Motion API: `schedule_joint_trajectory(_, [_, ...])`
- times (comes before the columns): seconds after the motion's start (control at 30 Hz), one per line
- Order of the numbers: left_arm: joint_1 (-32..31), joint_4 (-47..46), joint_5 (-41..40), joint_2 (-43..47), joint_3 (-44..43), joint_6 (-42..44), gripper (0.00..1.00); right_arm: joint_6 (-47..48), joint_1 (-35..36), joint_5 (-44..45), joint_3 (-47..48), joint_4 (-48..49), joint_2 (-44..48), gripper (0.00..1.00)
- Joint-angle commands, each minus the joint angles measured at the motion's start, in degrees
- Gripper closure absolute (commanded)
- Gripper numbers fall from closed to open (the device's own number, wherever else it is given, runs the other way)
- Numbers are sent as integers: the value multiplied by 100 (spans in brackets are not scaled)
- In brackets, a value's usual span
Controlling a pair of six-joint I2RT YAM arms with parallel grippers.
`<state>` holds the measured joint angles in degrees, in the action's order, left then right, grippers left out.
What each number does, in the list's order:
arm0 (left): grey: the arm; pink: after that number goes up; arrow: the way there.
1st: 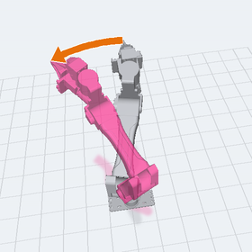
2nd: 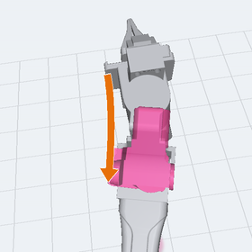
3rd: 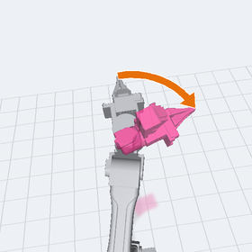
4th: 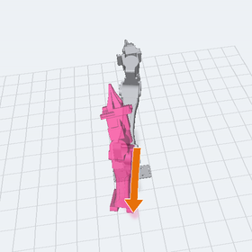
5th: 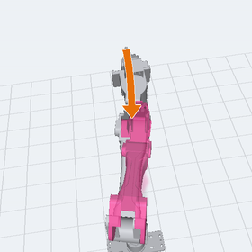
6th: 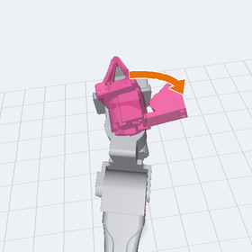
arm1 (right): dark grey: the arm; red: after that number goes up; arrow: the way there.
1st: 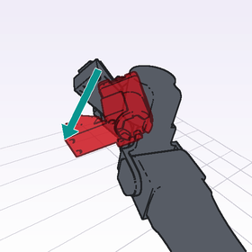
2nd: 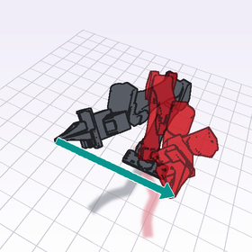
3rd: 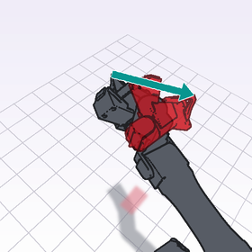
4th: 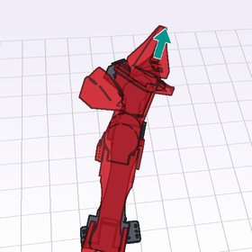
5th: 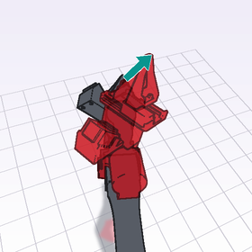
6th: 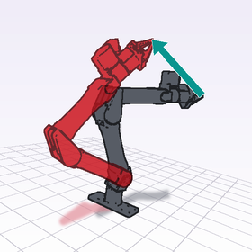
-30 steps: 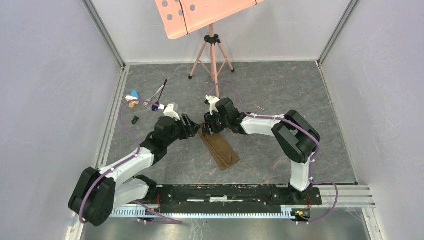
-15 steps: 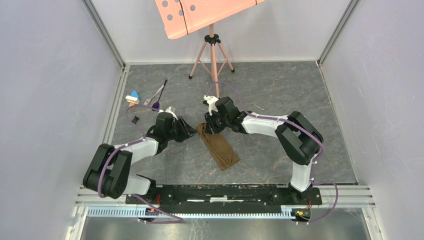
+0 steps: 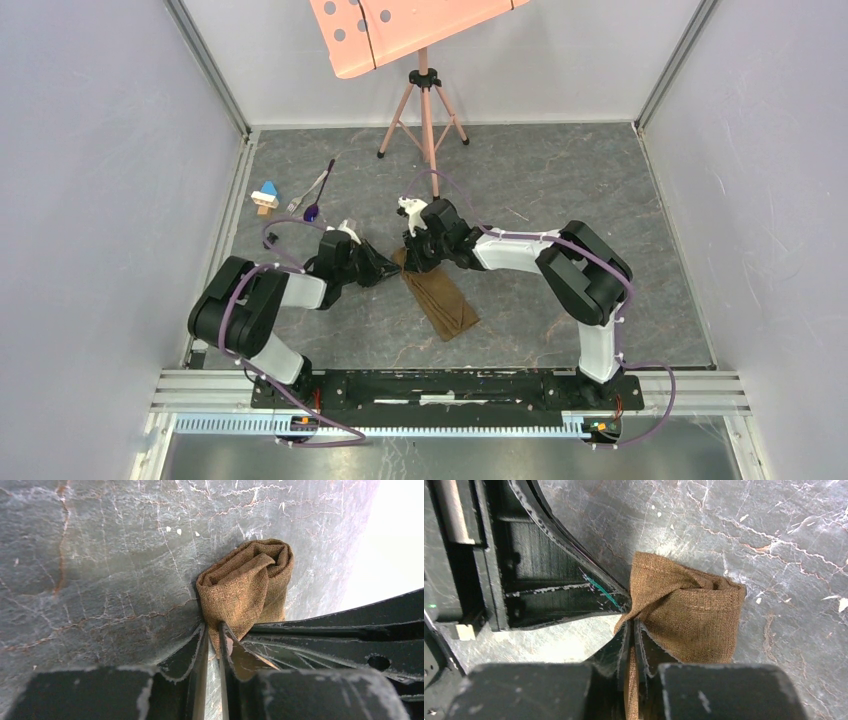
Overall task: Fold the napkin into a case and place the utensils inside
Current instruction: Grasp the top corner of the smaller rectangle folded napkin from the folded napkin.
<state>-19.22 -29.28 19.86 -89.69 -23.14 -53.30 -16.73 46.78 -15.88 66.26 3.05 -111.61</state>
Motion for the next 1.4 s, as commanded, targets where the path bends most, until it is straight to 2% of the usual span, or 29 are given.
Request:
schedule_joint_trajectory(0.0, [-40, -334, 10, -118, 187, -257, 81, -200, 31, 150, 182, 484, -94, 97])
schedule_joint_trajectory(0.03, [-45, -372, -12, -93, 231, -283, 82, -268, 32, 189, 191, 558, -106, 100])
schedule_joint_trajectory(0.2, [-45, -433, -157, 161, 430, -365, 83, -587, 32, 363, 273, 824, -168, 100])
schedule_joint_trajectory(0.27, [-45, -364, -159, 268, 425, -348, 79, -603, 31, 347, 231, 743, -200, 100])
schedule_joint_trajectory(0.33, [-39, -254, -136, 368, 394, -328, 72, -612, 32, 306, -1, 792, -98, 94])
schedule_joint_trajectory(0.47, [-38, -118, -213, 550, 429, -310, 72, -425, 32, 305, -239, 686, 206, 76])
schedule_joint_trajectory(0.53, [-36, -67, -228, 536, 424, -279, 72, -231, 33, 305, -195, 502, 278, 70])
schedule_joint_trajectory(0.77, [-34, -387, -4, 205, 381, -419, 76, 192, 120, 401, -218, 301, 233, 68])
schedule_joint_trajectory(1.0, [-41, -392, -16, 123, 389, -392, 78, 349, 411, 1193, -186, 301, 109, 73])
schedule_joint_trajectory(1.17, [-45, -411, -77, 79, 440, -374, 82, 441, 589, 2173, -53, 362, 70, 88])
schedule_joint_trajectory(1.3, [-47, -497, -153, 78, 536, -383, 83, 193, 612, 2245, -9, 619, 9, 98])
schedule_joint_trajectory(1.37, [-53, -504, -171, 81, 562, -383, 83, -97, 609, 1995, -130, 987, 151, 99])
